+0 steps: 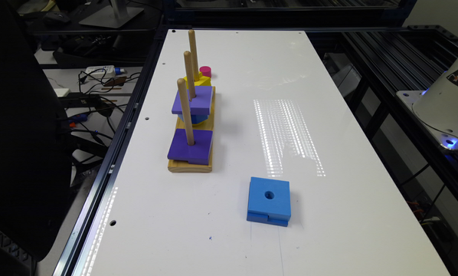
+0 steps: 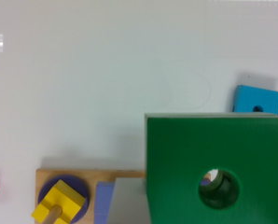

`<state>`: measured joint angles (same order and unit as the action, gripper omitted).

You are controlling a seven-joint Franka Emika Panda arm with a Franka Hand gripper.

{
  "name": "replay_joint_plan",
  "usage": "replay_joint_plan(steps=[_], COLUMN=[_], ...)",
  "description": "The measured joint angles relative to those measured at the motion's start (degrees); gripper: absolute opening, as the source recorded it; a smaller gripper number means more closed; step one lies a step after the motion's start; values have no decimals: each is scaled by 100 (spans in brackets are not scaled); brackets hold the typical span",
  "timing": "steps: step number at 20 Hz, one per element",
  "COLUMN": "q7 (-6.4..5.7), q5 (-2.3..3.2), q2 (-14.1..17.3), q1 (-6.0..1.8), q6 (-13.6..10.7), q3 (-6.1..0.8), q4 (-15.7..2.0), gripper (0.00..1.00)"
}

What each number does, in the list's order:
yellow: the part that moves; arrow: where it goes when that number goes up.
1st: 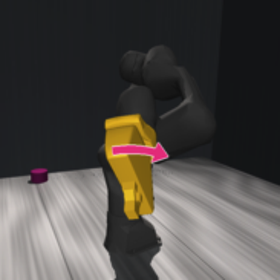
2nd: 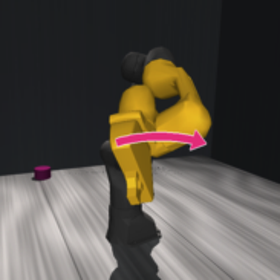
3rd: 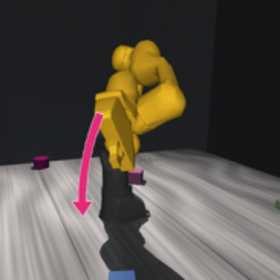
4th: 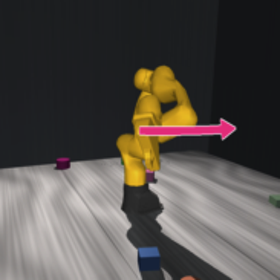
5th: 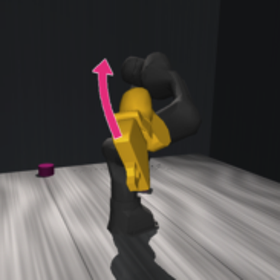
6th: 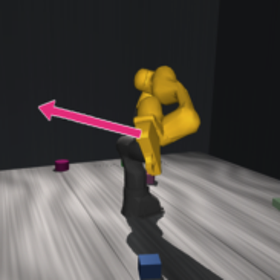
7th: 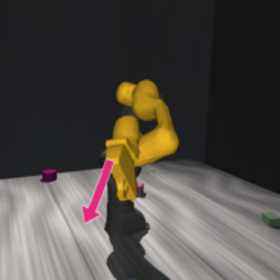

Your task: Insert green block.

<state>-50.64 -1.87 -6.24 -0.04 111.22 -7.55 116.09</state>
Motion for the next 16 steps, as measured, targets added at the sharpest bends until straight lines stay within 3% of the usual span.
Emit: replay_joint_plan(steps=[6, 16], q7=[-16, -146], q5=[0, 0], q2=[191, 551], q1=[0, 2], q6=[223, 659], q3=[-57, -202], q4=[1, -1], gripper=[0, 0])
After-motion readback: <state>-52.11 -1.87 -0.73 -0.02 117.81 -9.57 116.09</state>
